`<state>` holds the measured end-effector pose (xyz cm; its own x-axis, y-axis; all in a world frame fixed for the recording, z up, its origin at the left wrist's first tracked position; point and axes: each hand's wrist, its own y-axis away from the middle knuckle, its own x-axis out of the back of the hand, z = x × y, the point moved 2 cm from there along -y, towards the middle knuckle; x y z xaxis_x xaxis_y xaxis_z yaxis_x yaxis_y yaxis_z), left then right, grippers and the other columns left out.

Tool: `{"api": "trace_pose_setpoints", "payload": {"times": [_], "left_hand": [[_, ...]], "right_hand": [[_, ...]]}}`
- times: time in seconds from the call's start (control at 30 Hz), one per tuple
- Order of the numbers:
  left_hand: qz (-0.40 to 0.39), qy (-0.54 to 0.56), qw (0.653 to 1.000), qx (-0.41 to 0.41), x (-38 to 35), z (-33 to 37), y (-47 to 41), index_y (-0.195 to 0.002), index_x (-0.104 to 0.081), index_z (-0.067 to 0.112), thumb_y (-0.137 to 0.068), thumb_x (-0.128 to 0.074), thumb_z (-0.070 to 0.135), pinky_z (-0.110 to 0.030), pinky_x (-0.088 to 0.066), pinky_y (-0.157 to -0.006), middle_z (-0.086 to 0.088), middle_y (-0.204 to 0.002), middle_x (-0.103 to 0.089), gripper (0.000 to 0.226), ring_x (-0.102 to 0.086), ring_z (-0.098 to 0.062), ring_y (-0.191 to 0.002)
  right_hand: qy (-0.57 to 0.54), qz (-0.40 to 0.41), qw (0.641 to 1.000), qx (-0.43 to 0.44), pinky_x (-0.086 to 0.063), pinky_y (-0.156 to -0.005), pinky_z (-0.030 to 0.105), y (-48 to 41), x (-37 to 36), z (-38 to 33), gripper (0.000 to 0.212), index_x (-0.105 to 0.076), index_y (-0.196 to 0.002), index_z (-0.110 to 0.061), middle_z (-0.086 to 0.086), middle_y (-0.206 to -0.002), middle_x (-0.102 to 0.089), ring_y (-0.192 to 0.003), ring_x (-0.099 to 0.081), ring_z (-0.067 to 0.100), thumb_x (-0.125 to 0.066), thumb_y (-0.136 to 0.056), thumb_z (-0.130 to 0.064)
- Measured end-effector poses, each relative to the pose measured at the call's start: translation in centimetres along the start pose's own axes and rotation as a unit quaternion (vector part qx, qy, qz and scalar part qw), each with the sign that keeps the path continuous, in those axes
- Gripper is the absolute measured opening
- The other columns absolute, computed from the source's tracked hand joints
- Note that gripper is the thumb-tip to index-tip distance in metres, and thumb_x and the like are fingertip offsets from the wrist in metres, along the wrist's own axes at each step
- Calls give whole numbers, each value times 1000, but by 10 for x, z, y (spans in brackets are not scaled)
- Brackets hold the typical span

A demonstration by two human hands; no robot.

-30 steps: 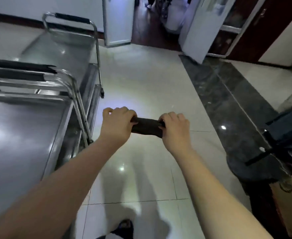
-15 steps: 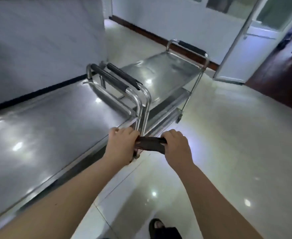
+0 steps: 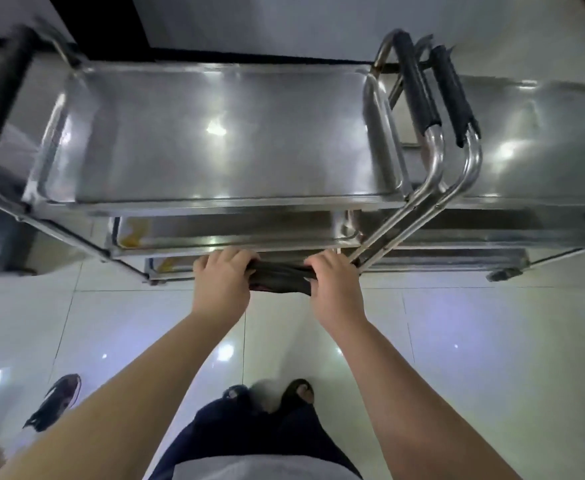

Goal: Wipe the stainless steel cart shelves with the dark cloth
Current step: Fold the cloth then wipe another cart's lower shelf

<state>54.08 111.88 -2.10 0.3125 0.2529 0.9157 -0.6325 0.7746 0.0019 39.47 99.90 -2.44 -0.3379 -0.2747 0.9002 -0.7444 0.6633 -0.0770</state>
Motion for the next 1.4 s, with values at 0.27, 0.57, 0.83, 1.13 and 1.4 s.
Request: {"api": "trace_pose_setpoints", "payload": {"times": [0.27, 0.57, 0.83, 1.13, 1.4], "left_hand": [[4, 11, 999, 35, -33, -55, -13, -111, -68, 15, -86, -59, -6, -47, -35, -97, -7, -106, -66, 34, -58, -33, -99], [5, 157, 987, 21, -209, -129, -85, -106, -69, 12, -90, -62, 4, -40, -49, -86, 0, -101, -65, 20, -60, -28, -95], [2, 175, 984, 34, -327, -167, -209, -118, -67, 20, -94, -64, 21, -26, -45, -87, 3, -107, -64, 24, -57, -17, -101], [97, 42, 994, -30, -373, -200, -255, -129, -58, 33, -86, -67, 41, -46, -39, -105, 0, -128, -56, 44, -43, -32, -126], [57, -54, 997, 23, -371, -225, -318, -146, -43, 35, -101, -41, 34, -49, -18, -116, -3, -156, -37, 44, -23, -29, -147]], "right_hand": [[-37, 12, 999, -8, -42, -81, 38, -21, -66, -8, 34, -72, -102, -8, 5, -97, -64, -91, -58, 30, -73, -73, 9], [-98, 37, 994, -39, -45, -85, 33, -77, -237, 99, 35, -69, -101, -6, 7, -102, -66, -95, -59, 28, -58, -74, 14], [-39, -12, 999, -24, -43, -84, 32, -193, -327, 192, 23, -65, -112, -14, 6, -117, -59, -105, -56, 27, -60, -92, -3], [90, 56, 994, -29, -31, -107, 53, -225, -380, 216, 41, -56, -134, -26, 4, -143, -46, -132, -33, 35, -61, -94, -20], [152, -145, 976, 46, 15, -113, 66, -191, -415, 163, 59, 1, -152, -51, -8, -165, 11, -146, 17, 45, -15, -98, -67]]}}
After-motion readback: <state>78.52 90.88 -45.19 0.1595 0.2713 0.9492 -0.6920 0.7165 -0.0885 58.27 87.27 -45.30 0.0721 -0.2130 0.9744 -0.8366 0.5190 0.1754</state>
